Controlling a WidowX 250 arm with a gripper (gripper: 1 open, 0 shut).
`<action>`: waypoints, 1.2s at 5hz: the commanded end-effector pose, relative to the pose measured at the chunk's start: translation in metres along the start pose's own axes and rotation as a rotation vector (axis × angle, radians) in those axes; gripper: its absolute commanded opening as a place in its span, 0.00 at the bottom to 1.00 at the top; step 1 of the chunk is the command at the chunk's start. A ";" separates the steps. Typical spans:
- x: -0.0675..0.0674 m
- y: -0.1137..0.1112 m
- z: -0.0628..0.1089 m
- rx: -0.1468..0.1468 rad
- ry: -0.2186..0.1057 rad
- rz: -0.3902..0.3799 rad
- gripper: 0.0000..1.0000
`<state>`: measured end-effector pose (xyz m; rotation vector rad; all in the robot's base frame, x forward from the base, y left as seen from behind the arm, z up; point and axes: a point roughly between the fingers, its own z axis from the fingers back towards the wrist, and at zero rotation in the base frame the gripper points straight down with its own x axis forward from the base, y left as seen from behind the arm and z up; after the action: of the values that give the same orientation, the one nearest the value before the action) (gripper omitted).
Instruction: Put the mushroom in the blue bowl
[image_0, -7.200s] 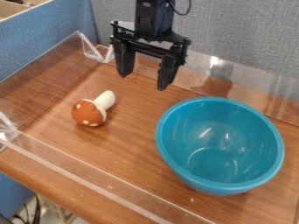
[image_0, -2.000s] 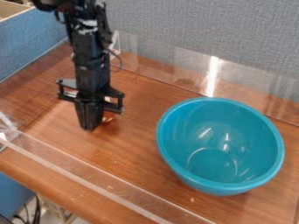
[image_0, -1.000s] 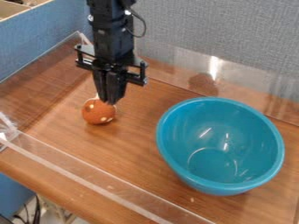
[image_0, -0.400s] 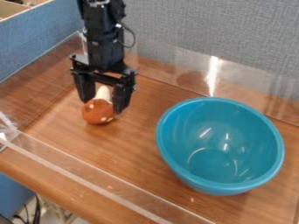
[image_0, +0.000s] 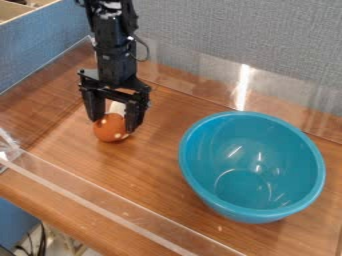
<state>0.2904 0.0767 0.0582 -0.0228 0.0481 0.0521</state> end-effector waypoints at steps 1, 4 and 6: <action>0.010 0.008 0.008 0.013 -0.050 0.009 1.00; 0.010 0.010 0.000 0.010 -0.040 0.010 0.00; 0.012 -0.012 0.054 0.011 -0.125 -0.052 0.00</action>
<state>0.2988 0.0657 0.0915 -0.0278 -0.0098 0.0088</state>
